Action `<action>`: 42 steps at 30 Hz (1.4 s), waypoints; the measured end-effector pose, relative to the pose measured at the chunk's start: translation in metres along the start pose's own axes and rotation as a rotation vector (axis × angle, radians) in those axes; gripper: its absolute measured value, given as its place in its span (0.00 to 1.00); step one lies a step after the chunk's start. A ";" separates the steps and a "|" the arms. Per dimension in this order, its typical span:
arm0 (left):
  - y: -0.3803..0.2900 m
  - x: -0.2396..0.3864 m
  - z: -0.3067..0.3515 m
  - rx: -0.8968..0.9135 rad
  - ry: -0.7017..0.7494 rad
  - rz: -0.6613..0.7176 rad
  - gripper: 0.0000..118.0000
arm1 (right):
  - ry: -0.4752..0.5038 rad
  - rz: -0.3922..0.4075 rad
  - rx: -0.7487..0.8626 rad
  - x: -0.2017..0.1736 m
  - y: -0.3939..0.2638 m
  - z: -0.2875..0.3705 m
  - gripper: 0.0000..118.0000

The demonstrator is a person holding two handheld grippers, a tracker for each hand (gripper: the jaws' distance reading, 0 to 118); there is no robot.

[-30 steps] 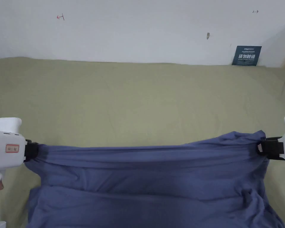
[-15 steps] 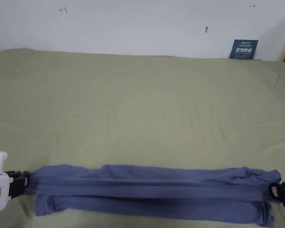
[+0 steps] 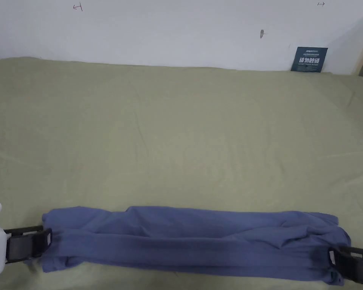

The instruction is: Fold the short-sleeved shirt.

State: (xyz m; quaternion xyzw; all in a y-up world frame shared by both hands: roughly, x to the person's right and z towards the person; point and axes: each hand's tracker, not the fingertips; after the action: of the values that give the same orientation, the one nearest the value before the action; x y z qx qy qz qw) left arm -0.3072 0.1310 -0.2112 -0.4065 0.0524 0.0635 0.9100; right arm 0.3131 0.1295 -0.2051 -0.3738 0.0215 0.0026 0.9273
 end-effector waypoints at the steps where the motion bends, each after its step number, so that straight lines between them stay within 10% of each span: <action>1: 0.001 0.003 0.004 0.018 0.001 0.010 0.94 | 0.008 -0.015 0.024 -0.004 0.003 0.007 0.94; 5: 0.010 0.011 0.013 0.078 0.018 0.020 0.82 | 0.015 -0.045 0.110 -0.025 0.016 0.018 0.79; 7: 0.012 0.007 0.009 0.084 0.022 0.006 0.43 | 0.018 -0.038 0.145 -0.043 0.020 0.019 0.33; 8: 0.013 0.006 0.008 0.094 0.022 0.002 0.00 | 0.012 -0.048 0.192 -0.053 0.022 0.020 0.00; 30: 0.060 -0.083 -0.064 -0.293 -0.517 0.308 0.00 | 0.014 0.092 0.340 -0.188 0.023 -0.002 0.00; 34: 0.056 -0.096 -0.072 -0.324 -0.642 0.369 0.19 | 0.029 0.095 0.315 -0.195 0.022 -0.009 0.00; 37: 0.048 -0.098 -0.083 -0.345 -0.695 0.369 1.00 | 0.030 0.093 0.311 -0.199 0.021 -0.011 0.00; 42: 0.037 -0.090 -0.112 -0.417 -0.734 0.398 0.95 | 0.022 0.087 0.359 -0.202 0.022 -0.008 0.00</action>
State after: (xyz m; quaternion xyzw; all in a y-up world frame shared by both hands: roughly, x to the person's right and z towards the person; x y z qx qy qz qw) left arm -0.4069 0.0650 -0.2998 -0.5135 -0.2099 0.3856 0.7373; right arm 0.1101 0.1417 -0.2175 -0.2008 0.0478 0.0347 0.9779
